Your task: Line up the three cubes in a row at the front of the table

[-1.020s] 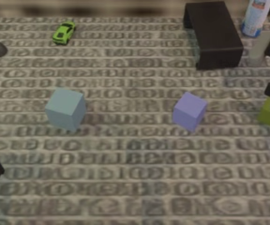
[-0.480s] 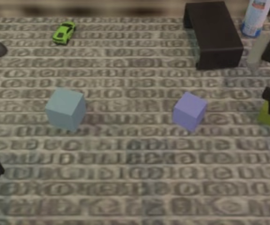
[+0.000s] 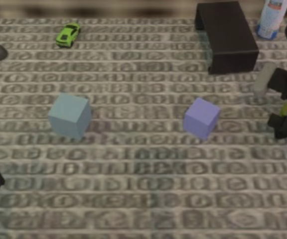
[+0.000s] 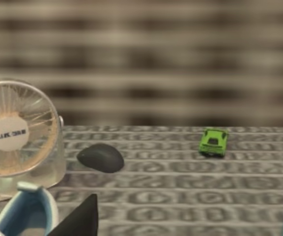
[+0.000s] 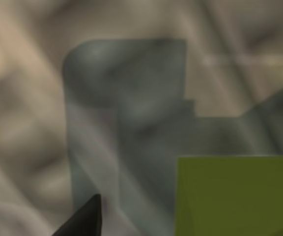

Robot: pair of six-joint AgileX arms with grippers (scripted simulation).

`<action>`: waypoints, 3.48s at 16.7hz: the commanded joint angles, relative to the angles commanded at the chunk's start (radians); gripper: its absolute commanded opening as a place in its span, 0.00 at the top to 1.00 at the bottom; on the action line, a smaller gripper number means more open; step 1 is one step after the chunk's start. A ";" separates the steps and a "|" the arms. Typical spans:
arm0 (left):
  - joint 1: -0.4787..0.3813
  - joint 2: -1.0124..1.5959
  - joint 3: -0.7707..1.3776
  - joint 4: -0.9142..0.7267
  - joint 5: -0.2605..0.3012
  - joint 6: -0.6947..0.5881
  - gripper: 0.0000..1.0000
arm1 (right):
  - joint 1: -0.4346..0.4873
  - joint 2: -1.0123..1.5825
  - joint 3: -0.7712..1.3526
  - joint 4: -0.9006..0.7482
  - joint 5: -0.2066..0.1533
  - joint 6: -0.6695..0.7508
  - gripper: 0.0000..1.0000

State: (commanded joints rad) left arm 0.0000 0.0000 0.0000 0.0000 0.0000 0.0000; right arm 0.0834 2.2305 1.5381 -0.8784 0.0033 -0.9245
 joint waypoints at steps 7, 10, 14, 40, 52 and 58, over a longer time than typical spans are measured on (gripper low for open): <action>0.000 0.000 0.000 0.000 0.000 0.000 0.00 | 0.000 0.000 0.000 0.000 0.000 0.000 0.30; 0.000 0.000 0.000 0.000 0.000 0.000 0.00 | 0.000 0.000 0.000 0.000 0.000 0.000 0.53; 0.000 0.000 0.000 0.000 0.000 0.000 0.00 | 0.000 0.000 0.000 0.000 0.000 0.000 0.83; 0.000 0.000 0.000 0.000 0.000 0.000 0.00 | 0.019 -0.117 0.158 -0.271 -0.012 0.014 1.00; 0.000 0.000 0.000 0.000 0.000 0.000 0.00 | 0.515 -0.243 0.048 -0.288 -0.019 -0.019 1.00; 0.000 0.000 0.000 0.000 0.000 0.000 0.00 | 0.544 -0.249 0.044 -0.288 -0.019 -0.019 1.00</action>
State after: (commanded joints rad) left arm 0.0000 0.0000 0.0000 0.0000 0.0000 0.0000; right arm 0.6278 1.9811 1.5818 -1.1662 -0.0155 -0.9434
